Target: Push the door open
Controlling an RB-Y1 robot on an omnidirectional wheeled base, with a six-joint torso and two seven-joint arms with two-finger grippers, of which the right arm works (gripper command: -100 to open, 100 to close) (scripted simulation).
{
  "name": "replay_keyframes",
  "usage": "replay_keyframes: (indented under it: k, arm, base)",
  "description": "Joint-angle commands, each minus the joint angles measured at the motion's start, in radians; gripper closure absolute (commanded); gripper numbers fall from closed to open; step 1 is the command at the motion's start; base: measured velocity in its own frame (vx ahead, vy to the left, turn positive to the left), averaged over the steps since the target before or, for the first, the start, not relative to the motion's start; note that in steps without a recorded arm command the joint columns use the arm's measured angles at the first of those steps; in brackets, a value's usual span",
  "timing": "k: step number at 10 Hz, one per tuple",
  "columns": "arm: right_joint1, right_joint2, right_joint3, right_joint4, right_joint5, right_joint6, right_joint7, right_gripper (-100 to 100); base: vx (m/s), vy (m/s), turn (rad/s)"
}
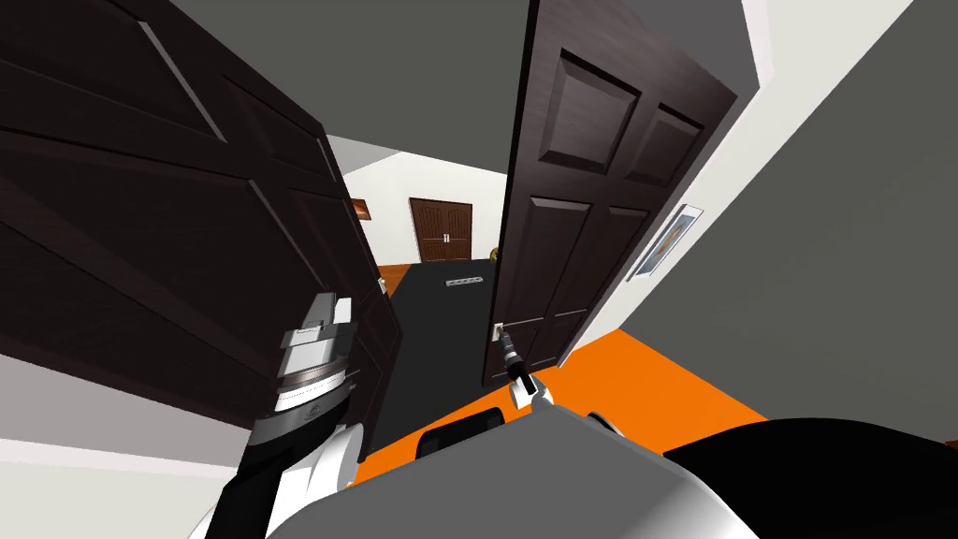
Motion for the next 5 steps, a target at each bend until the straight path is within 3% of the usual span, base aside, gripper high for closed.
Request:
replay_keyframes:
  k: [1,5]
  arm:
    - [0.002,-0.006,-0.019,-0.008,-0.008,0.004,0.008,100]
    - [-0.001,-0.009,-0.062,0.002,-0.026,0.003,0.024,100]
  base:
    - [0.186,0.042,-0.028]
    - [0.187,0.053,-0.043]
